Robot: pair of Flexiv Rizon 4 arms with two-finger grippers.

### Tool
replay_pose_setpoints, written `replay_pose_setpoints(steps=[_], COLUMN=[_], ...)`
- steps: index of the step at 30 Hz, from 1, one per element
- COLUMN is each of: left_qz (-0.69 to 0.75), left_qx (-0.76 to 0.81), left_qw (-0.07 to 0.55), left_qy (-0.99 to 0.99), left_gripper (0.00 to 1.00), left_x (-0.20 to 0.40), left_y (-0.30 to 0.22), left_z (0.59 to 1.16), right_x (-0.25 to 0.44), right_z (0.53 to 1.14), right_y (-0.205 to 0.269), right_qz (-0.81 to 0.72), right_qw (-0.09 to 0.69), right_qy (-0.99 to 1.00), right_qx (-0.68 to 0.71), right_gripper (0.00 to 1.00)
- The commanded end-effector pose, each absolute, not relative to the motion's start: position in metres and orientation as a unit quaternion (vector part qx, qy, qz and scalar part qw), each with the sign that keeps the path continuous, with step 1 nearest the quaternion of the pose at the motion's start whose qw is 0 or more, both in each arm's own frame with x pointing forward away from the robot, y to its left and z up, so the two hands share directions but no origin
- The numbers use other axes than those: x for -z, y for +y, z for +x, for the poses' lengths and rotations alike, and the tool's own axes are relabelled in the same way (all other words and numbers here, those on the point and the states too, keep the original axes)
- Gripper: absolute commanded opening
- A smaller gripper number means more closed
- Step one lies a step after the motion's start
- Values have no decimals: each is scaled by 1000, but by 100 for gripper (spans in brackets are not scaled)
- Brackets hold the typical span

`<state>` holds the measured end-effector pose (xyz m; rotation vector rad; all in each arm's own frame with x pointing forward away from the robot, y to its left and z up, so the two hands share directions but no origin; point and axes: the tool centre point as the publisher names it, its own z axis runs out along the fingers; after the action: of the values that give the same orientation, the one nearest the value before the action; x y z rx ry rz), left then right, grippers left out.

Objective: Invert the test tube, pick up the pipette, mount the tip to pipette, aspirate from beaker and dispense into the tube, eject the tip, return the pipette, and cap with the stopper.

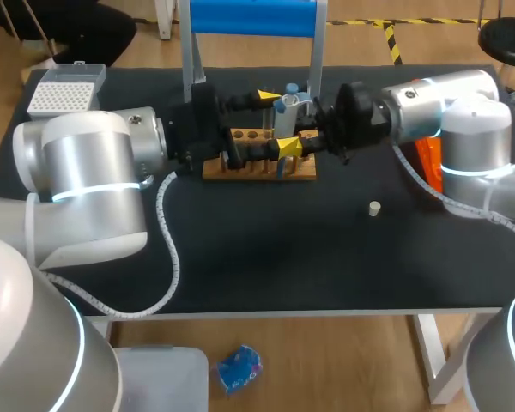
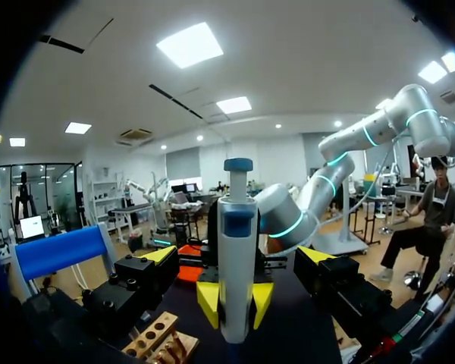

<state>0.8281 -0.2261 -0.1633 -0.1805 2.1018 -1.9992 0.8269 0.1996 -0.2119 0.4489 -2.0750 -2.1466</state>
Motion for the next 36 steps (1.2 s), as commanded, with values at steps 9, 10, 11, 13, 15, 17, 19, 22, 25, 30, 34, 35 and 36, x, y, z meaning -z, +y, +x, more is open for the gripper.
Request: replay_pose_setpoints(steps=[9,10,11,13,15,17,19,22,25,30,34,35,36], left_qz=[-66,-66,-66,-67,-67,-68,-69,-69,-70,-70,-70,-71,-71], left_qx=[681,681,681,680,680,679,678,678,677,677,678,678,678], left_qw=[119,118,118,118,118,118,118,118,118,120,122,123,124], left_qy=[719,720,720,721,721,722,722,722,723,722,722,721,721], left_gripper=[93,93,92,89,70,68,69,59,49,48,49,47,46], left_x=[166,166,166,167,167,167,168,168,168,168,167,167,167], left_y=[-231,-231,-231,-231,-231,-231,-230,-230,-230,-230,-230,-230,-230], left_z=[829,829,829,829,829,829,829,829,829,829,830,830,830], right_x=[213,213,213,213,213,213,213,213,213,213,213,214,214], right_z=[827,827,827,827,827,826,826,826,826,825,825,825,825], right_y=[205,205,205,205,205,205,205,205,205,205,205,205,205], right_qz=[148,148,148,147,147,146,145,145,145,144,143,142,142], right_qw=[63,63,63,63,63,63,62,62,62,60,60,60,59], right_qy=[-686,-686,-686,-686,-687,-687,-687,-687,-687,-686,-684,-684,-683], right_qx=[709,709,709,709,709,709,709,709,709,711,713,713,714], right_gripper=[0,0,0,0,0,0,0,0,0,0,0,0,0])
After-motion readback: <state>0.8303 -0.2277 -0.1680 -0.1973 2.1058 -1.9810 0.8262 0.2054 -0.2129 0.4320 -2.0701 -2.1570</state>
